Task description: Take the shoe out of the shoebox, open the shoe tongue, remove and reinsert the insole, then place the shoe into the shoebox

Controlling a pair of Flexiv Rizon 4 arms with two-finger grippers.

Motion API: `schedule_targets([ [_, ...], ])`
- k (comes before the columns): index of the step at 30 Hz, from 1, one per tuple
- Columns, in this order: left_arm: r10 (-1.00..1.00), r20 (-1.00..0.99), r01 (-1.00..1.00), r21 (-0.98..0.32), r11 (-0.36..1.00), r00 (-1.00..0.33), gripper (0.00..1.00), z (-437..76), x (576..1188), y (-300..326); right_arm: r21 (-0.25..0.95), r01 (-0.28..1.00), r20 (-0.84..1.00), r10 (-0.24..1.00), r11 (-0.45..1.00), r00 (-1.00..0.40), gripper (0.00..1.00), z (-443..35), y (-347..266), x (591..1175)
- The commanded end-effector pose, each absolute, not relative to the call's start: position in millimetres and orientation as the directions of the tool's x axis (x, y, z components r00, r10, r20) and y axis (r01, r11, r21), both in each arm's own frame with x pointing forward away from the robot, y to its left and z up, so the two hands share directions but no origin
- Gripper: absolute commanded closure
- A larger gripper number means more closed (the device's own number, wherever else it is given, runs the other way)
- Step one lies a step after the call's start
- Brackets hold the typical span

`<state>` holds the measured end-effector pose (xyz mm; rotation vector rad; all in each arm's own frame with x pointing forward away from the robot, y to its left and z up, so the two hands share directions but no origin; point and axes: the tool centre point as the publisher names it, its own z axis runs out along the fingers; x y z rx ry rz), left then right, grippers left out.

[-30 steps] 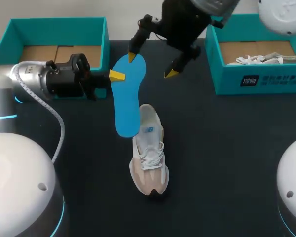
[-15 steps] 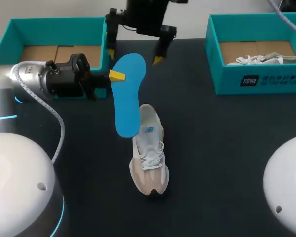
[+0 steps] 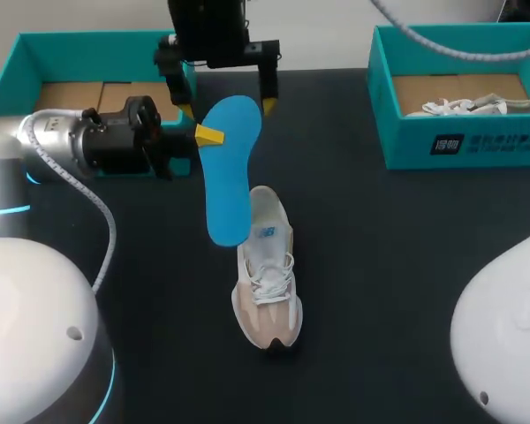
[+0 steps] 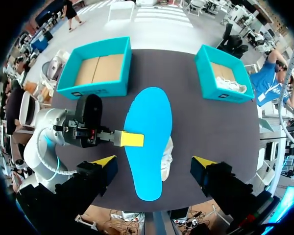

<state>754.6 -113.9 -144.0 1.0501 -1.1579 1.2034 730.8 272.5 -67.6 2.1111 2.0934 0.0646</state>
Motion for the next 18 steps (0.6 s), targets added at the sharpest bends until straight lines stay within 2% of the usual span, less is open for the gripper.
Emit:
schedule_targets([
  [1,0.123,0.992,-0.996,-0.008,0.088,0.003,1.00,-143.1,754.0,-113.8,0.152,0.988,-0.124,0.992,-0.001,0.020,0.00,-66.8,275.1,730.2],
  [18,0.123,0.992,-0.996,-0.008,0.088,0.003,1.00,-143.1,754.0,-113.8,0.161,0.987,-0.113,0.993,-0.003,0.021,0.00,-68.6,277.3,731.5],
])
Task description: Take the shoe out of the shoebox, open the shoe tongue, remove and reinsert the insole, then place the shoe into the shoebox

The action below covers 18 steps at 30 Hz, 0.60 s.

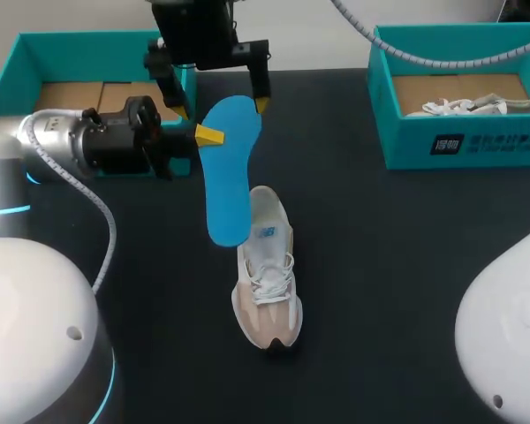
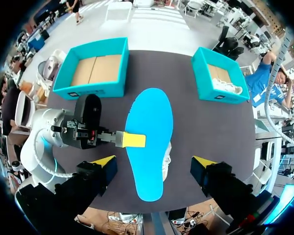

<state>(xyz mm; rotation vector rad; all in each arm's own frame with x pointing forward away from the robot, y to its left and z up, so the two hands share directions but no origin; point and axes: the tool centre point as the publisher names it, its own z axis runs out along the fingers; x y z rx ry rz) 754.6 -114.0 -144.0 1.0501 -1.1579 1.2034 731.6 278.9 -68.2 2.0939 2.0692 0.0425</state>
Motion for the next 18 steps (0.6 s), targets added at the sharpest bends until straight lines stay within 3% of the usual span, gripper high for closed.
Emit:
schedule_targets([
  [1,0.123,0.992,-0.996,-0.008,0.088,0.003,1.00,-143.1,754.0,-113.8,0.161,0.987,-0.113,0.993,-0.003,0.021,0.00,-68.6,277.3,731.5],
  [7,0.123,0.992,-0.996,-0.008,0.088,0.003,1.00,-143.1,754.0,-113.8,0.161,0.987,-0.113,0.993,-0.003,0.021,0.00,-68.6,277.3,731.5],
  [11,0.123,0.992,-0.996,-0.008,0.088,0.003,1.00,-143.1,754.0,-113.8,0.177,0.984,0.080,0.997,-0.017,0.002,0.00,-68.9,256.6,727.8],
  [18,0.123,0.992,-0.996,-0.008,0.088,0.003,1.00,-143.1,754.0,-113.8,0.175,0.984,0.266,0.964,-0.021,-0.027,0.00,-67.9,236.9,723.4],
])
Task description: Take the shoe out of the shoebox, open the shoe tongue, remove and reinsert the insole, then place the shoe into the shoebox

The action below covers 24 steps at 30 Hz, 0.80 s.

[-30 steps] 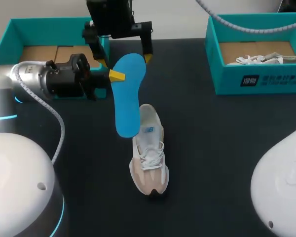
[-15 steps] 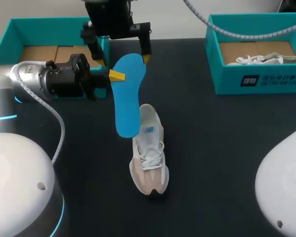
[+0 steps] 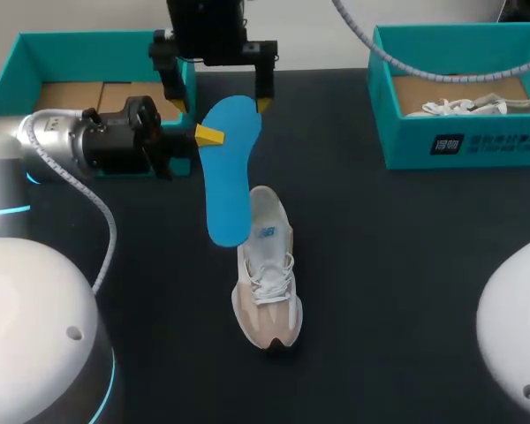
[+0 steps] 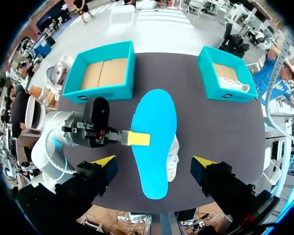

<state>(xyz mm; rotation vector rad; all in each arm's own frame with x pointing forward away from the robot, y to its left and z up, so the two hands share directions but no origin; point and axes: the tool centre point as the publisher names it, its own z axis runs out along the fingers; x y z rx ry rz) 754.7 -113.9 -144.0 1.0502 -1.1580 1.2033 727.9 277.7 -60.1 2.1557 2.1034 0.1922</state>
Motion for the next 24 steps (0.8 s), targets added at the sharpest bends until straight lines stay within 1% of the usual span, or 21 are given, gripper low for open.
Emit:
schedule_targets([
  [1,0.123,0.992,-0.996,-0.008,0.088,0.003,1.00,-143.1,754.0,-113.8,0.179,0.984,0.309,0.950,-0.021,-0.036,0.00,-68.3,235.4,722.7],
  [4,0.123,0.992,-0.996,-0.008,0.088,0.003,1.00,-143.1,754.0,-113.8,0.163,0.986,0.424,0.904,-0.015,-0.056,0.00,-72.0,231.3,721.2],
  [7,0.123,0.992,-0.996,-0.008,0.088,0.003,1.00,-143.1,754.0,-113.8,0.163,0.986,0.492,0.869,-0.030,-0.055,0.00,-74.1,227.6,719.5],
  [9,0.123,0.992,-0.996,-0.008,0.088,0.003,1.00,-143.1,754.0,-113.8,0.184,0.981,0.542,0.838,-0.056,-0.054,0.00,-74.9,224.3,717.9],
  [14,0.123,0.992,-0.996,-0.008,0.088,0.003,1.00,-143.1,754.0,-113.8,0.176,0.982,0.641,0.765,-0.065,-0.064,0.00,-78.9,215.8,716.7],
  [19,0.123,0.992,-0.996,-0.008,0.088,0.003,1.00,-143.1,754.0,-113.8,0.159,0.987,0.705,0.704,-0.036,-0.088,0.00,-82.9,209.0,719.5],
  [24,0.123,0.992,-0.996,-0.008,0.088,0.003,1.00,-143.1,754.0,-113.8,0.145,0.989,0.722,0.685,-0.015,-0.096,0.00,-88.8,204.8,723.9],
])
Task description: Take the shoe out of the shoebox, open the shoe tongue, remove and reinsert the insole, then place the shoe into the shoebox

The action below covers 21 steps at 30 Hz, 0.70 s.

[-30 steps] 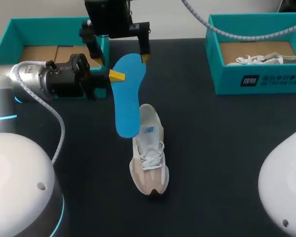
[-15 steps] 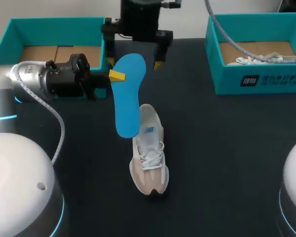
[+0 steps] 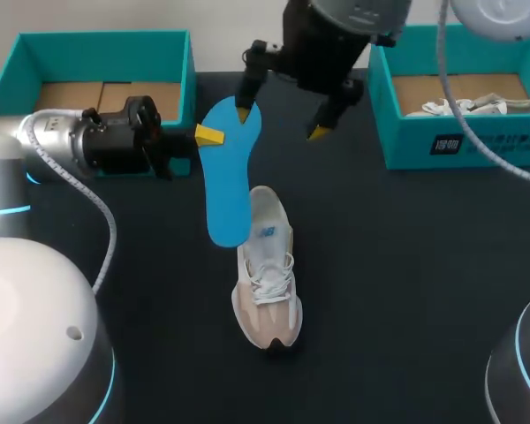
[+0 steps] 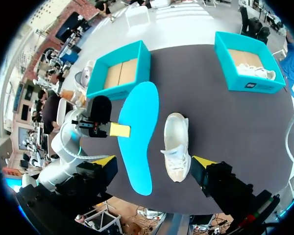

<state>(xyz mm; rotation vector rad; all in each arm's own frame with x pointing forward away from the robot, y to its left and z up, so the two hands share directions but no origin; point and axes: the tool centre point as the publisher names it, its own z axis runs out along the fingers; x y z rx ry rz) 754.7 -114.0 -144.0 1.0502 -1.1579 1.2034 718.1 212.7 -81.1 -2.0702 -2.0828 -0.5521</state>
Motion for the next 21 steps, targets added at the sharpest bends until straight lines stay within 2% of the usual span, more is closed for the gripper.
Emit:
schedule_targets([
  [1,0.123,0.992,-0.996,-0.008,0.088,0.003,1.00,-143.1,754.0,-113.8,0.140,0.990,0.727,0.680,-0.011,-0.095,0.00,-90.2,204.1,724.8],
  [8,0.123,0.992,-0.996,-0.008,0.088,0.003,1.00,-143.1,754.0,-113.8,0.138,0.990,0.755,0.649,-0.023,-0.090,0.00,-100.2,204.7,727.9],
  [21,0.123,0.992,-0.996,-0.008,0.088,0.003,1.00,-143.1,754.0,-113.8,0.164,0.985,0.874,0.472,-0.058,-0.118,0.00,-119.6,200.1,729.2],
])
